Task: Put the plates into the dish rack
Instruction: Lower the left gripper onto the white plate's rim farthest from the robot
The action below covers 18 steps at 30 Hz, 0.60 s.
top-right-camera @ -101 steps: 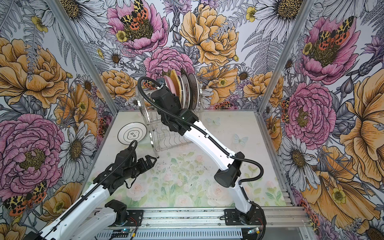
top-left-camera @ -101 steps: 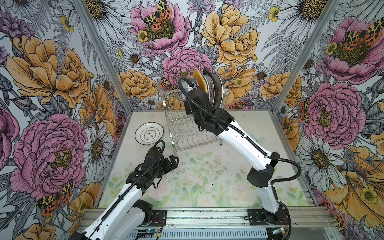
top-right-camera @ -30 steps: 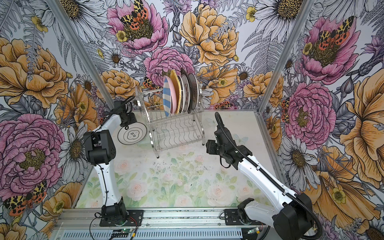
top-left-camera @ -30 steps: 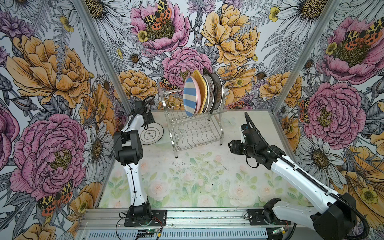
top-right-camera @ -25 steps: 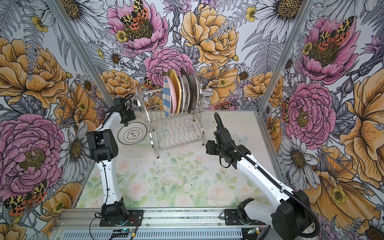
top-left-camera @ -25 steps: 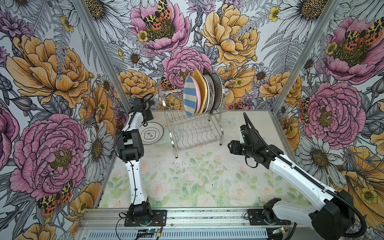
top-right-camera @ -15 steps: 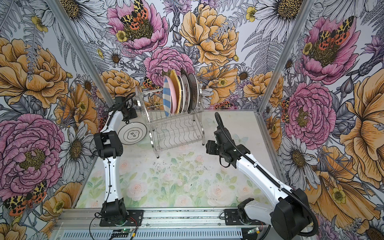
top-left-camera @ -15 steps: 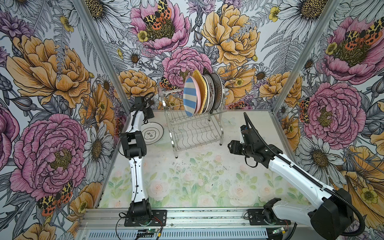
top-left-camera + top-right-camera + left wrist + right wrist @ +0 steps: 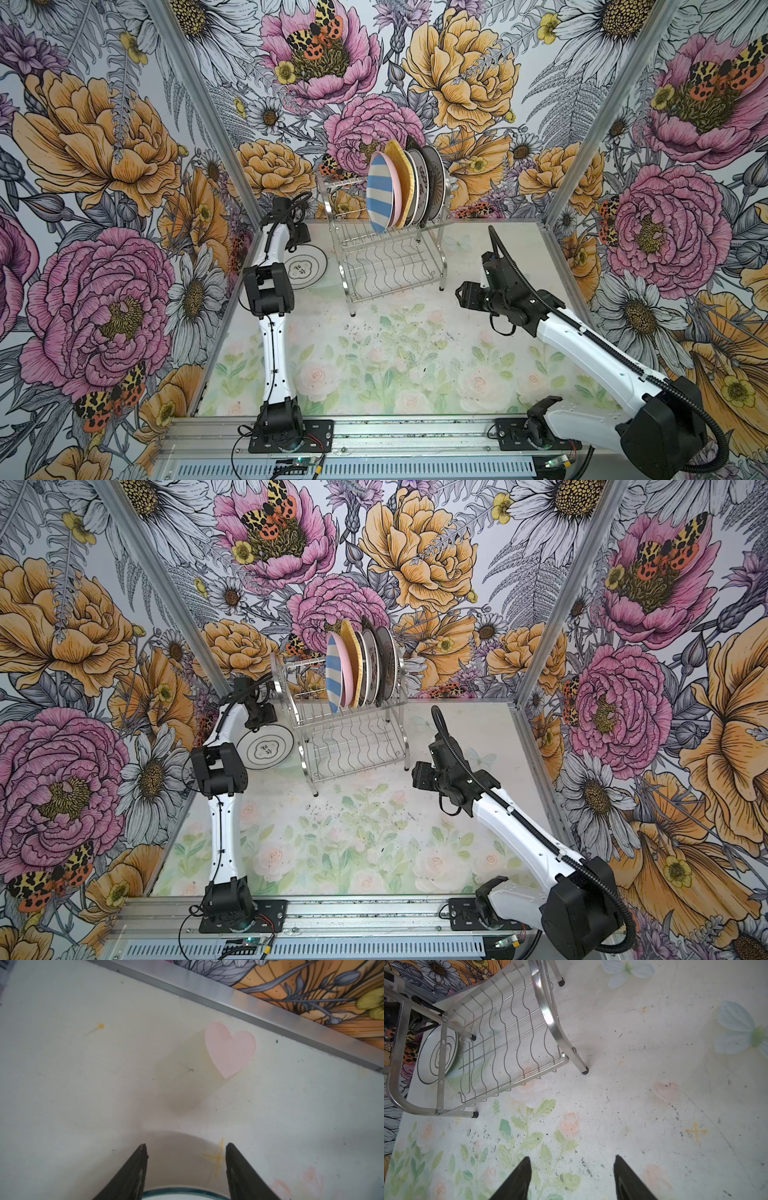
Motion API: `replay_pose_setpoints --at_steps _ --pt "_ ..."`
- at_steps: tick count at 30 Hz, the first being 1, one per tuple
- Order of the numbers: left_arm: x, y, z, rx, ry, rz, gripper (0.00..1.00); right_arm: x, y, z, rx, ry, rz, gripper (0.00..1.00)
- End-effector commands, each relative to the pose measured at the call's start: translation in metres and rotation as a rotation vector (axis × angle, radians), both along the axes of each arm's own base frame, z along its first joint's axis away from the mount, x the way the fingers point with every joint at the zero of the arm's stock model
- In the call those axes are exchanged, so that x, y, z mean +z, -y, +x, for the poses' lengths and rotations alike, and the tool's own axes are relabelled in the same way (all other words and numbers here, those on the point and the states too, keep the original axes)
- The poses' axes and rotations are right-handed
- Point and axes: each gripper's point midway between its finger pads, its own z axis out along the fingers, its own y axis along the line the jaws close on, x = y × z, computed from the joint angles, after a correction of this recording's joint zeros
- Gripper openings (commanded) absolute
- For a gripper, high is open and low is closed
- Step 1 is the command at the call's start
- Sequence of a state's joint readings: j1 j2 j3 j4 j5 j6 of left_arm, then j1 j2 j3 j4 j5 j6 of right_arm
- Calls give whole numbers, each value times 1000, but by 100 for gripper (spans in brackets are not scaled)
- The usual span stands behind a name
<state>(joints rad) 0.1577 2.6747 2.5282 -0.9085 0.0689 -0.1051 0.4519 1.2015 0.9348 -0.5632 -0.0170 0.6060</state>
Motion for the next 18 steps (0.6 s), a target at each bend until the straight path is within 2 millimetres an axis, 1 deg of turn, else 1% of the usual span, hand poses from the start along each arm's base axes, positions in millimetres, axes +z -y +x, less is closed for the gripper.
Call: replay_pose_setpoints --at_steps 1,7,11,18 --pt "7 6 -4 -36 -7 -21 61 5 -2 3 -1 17 22 64" --pt "14 17 -13 -77 -28 -23 62 9 -1 1 -1 28 30 64" --pt "14 26 -23 -108 -53 -27 62 11 0 -1 -2 35 37 65" --pt "13 37 -50 -142 -114 -13 62 14 2 -7 -5 45 51 65"
